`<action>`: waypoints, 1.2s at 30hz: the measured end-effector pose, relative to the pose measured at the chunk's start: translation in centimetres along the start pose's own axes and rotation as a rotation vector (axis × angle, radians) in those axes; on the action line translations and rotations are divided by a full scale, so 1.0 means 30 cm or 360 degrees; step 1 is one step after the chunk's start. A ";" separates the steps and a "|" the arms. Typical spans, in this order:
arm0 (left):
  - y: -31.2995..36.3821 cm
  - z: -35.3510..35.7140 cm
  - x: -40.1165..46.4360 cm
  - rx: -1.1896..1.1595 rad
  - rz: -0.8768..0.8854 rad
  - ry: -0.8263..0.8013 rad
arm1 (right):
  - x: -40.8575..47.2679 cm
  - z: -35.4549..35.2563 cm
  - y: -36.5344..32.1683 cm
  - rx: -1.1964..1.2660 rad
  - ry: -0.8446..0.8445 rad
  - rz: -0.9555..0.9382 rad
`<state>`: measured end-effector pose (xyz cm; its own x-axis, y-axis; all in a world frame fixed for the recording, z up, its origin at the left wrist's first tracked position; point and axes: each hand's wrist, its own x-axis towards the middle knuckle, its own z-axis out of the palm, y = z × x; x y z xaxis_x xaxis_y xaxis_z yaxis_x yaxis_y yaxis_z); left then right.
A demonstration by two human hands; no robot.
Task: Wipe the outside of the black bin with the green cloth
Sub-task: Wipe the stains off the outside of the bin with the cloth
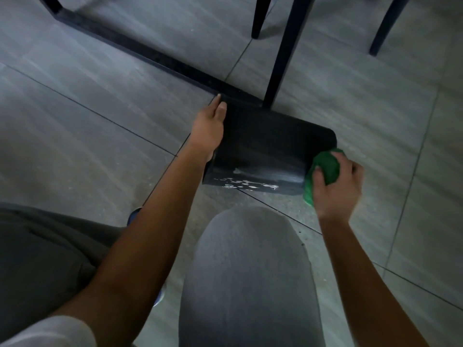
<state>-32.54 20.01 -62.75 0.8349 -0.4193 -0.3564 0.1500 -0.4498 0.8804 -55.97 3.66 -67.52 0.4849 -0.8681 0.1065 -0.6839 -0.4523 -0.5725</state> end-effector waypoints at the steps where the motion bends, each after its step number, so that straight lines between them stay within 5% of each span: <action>1: 0.008 0.001 -0.006 0.0007 0.0007 0.0006 | 0.004 0.014 -0.046 0.0071 -0.0005 -0.0090; 5: 0.023 -0.002 -0.021 -0.0003 0.0026 -0.0020 | -0.033 0.068 -0.087 -0.0069 -0.0157 -0.0363; 10: 0.024 -0.004 -0.041 -0.0067 0.0035 -0.0052 | 0.007 -0.026 0.074 -0.0126 -0.0099 0.0342; 18: 0.035 0.016 -0.057 -0.0180 0.0055 0.0000 | 0.027 0.000 -0.082 0.0049 -0.0165 0.0324; 27: 0.051 0.034 -0.057 -0.0277 0.0055 -0.0036 | -0.107 0.070 -0.336 -0.0022 -0.0335 -0.0555; 36: 0.044 0.001 -0.050 -0.0199 0.0120 -0.0163 | 0.045 -0.093 -0.018 -0.0146 -0.0148 0.0476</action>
<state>-33.60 20.04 -61.07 0.7891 -0.5290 -0.3123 0.1590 -0.3152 0.9356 -56.48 2.14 -64.80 0.3000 -0.9447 -0.1322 -0.8478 -0.2006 -0.4909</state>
